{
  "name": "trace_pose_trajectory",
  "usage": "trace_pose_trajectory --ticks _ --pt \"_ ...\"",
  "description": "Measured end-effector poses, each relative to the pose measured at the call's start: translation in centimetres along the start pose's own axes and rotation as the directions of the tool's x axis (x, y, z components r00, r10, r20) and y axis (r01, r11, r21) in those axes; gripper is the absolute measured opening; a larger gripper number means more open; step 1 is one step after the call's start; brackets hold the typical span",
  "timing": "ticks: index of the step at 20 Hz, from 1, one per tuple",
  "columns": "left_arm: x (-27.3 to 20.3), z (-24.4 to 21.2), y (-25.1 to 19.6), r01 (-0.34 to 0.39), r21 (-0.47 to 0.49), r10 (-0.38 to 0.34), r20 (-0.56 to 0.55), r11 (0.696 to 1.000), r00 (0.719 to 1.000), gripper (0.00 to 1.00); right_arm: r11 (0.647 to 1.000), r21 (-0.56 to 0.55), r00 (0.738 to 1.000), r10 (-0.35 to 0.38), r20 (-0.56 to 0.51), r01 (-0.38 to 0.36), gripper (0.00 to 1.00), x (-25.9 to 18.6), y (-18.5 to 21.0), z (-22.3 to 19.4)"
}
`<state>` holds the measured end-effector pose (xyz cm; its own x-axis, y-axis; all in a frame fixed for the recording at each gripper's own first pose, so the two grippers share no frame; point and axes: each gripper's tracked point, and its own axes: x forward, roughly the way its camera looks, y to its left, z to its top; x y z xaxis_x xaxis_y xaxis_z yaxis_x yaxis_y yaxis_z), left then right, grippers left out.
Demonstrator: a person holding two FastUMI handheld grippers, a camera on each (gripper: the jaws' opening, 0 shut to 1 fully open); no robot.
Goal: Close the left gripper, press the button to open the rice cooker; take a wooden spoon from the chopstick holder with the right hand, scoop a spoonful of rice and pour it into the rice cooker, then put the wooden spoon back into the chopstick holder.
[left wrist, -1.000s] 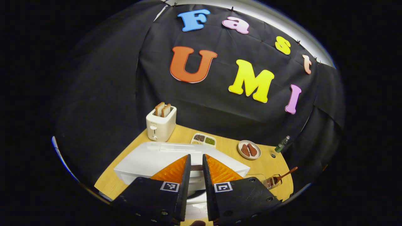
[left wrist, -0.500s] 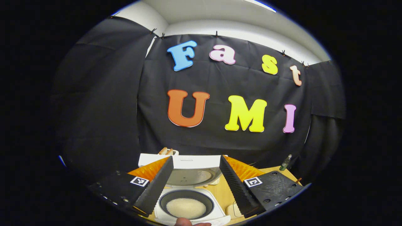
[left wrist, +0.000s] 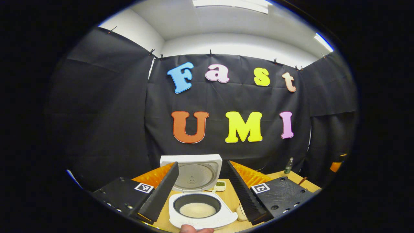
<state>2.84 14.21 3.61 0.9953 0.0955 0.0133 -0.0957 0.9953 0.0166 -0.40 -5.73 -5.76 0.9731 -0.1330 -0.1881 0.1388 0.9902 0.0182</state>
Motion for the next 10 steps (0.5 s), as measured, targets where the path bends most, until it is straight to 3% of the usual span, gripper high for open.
trace_pose_trajectory --ticks 5,6,7,10 --pt "-2.2 -1.4 -1.2 -0.007 -0.044 0.005 -0.042 0.999 0.999 0.94 1.0 0.013 0.999 0.002 -0.037 -0.002 1.0 2.3 -0.7 -1.5" --pt "-2.3 -1.5 -1.2 -0.021 -0.039 0.02 -0.043 0.999 0.999 0.84 1.0 0.006 0.999 0.009 -0.043 -0.009 1.0 3.1 -0.9 -1.9" --pt "-2.3 -1.5 -1.2 -0.034 -0.041 0.032 -0.041 0.999 0.999 0.94 1.0 -0.001 0.999 0.016 -0.052 -0.016 1.0 4.1 -1.2 -2.4" --pt "-2.3 -1.8 -2.1 -0.063 -0.074 0.059 -0.053 0.995 0.997 0.94 1.0 -0.022 0.995 0.018 -0.094 -0.02 1.0 7.4 -2.8 -4.9"
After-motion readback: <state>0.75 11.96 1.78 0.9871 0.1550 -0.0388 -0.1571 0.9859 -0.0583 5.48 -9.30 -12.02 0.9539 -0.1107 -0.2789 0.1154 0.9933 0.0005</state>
